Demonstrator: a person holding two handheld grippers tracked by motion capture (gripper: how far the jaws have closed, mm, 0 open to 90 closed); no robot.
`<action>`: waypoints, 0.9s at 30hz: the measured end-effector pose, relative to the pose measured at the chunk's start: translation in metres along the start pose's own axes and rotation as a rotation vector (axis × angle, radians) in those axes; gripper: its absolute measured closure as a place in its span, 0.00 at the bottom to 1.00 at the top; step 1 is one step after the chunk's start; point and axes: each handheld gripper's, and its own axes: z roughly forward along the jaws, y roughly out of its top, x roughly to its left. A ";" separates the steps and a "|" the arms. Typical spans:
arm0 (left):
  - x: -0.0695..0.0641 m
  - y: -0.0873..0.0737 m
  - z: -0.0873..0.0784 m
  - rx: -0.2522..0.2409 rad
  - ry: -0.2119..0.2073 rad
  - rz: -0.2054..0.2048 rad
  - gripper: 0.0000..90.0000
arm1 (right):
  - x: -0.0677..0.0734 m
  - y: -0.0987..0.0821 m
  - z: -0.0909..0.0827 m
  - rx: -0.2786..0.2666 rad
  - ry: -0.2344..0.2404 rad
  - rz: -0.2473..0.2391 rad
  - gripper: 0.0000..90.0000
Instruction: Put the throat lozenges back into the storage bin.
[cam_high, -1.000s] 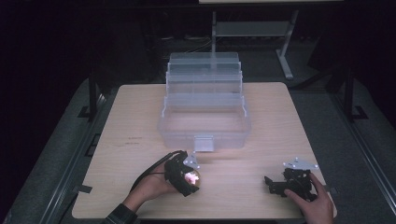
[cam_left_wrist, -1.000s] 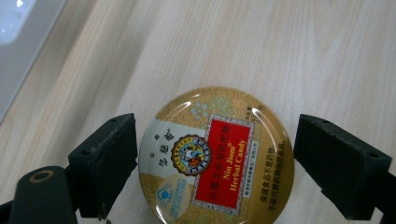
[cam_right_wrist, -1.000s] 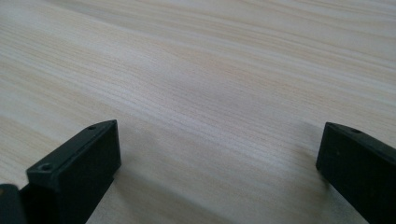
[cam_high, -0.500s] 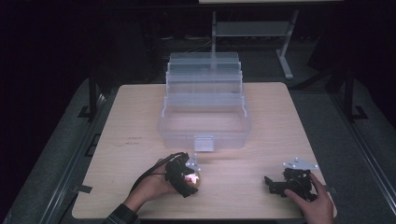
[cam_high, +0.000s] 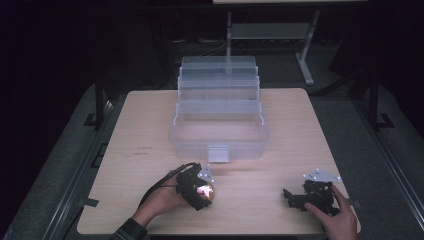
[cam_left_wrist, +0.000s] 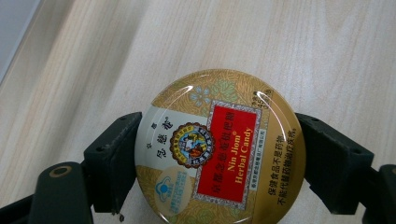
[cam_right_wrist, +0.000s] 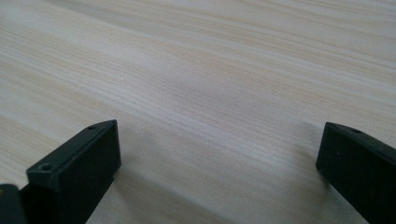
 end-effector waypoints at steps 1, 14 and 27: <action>0.001 0.000 -0.001 0.006 0.000 0.005 0.22 | 0.000 0.000 0.000 0.000 0.000 0.000 0.00; 0.004 0.004 -0.016 -0.030 0.002 -0.016 0.22 | 0.000 0.000 0.000 0.000 0.000 0.000 0.00; 0.007 0.011 -0.026 -0.048 -0.001 -0.015 0.22 | 0.000 0.000 0.000 0.000 0.000 0.000 0.00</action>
